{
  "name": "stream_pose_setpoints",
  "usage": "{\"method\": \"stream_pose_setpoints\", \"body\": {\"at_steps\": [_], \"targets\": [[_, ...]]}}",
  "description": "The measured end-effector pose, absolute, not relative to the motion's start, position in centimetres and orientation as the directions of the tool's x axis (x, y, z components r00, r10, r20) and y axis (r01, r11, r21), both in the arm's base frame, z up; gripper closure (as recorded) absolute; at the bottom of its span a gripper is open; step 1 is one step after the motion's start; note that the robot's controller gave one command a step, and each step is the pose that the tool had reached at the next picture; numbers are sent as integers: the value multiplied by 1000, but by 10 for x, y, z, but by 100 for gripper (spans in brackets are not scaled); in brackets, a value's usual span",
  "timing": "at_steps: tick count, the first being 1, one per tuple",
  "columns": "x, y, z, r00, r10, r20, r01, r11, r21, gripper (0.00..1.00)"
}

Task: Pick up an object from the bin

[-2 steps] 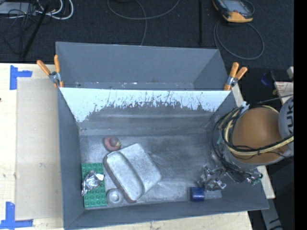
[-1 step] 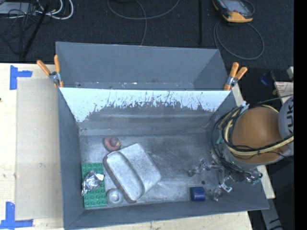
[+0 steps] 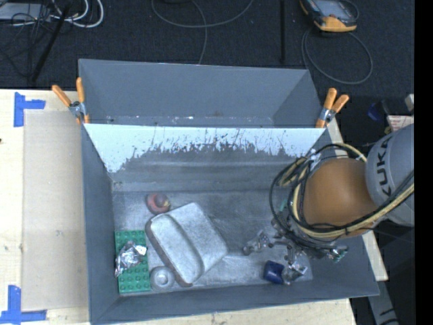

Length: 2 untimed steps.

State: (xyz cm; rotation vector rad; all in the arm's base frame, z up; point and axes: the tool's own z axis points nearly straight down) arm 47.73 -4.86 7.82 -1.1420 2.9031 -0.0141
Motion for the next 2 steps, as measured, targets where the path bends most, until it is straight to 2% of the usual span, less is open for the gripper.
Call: {"method": "stream_pose_setpoints", "body": {"at_steps": [1, 2], "targets": [[472, -48, 76, -730, -683, -3, -683, 730, -2, 100], [475, -58, 278, -673, -740, -5, -740, 673, -6, 100]]}}
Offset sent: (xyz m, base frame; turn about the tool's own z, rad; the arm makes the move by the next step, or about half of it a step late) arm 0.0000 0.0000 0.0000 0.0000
